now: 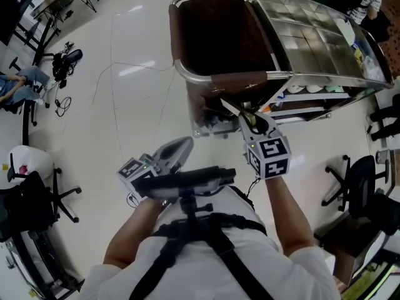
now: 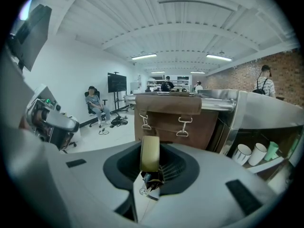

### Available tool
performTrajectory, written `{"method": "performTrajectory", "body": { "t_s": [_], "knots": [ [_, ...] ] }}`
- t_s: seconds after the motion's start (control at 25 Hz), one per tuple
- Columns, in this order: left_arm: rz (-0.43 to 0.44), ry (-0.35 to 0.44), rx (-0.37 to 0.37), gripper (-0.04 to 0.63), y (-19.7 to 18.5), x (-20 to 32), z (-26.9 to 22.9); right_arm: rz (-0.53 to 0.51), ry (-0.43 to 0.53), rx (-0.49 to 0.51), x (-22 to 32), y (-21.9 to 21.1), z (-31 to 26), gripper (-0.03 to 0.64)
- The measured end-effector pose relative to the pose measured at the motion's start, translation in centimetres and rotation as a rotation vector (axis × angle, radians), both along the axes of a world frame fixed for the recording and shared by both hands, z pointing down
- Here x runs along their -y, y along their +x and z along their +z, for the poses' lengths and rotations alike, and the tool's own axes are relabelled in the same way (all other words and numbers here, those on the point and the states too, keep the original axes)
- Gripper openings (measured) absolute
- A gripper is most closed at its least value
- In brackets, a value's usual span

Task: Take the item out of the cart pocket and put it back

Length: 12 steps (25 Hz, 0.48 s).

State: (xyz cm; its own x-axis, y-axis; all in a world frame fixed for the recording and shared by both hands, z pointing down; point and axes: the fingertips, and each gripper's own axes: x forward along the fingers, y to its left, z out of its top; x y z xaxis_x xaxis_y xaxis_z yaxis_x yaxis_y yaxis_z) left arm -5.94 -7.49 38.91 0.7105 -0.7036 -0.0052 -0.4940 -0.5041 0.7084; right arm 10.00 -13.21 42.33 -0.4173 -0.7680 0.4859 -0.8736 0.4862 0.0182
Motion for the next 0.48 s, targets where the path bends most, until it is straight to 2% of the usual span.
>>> {"method": "performTrajectory", "body": {
  "t_s": [0.48],
  "knots": [
    [0.001, 0.011, -0.001, -0.006, 0.1, 0.5, -0.4, -0.004, 0.023, 0.015, -0.4, 0.2, -1.7, 0.074]
  ]
}}
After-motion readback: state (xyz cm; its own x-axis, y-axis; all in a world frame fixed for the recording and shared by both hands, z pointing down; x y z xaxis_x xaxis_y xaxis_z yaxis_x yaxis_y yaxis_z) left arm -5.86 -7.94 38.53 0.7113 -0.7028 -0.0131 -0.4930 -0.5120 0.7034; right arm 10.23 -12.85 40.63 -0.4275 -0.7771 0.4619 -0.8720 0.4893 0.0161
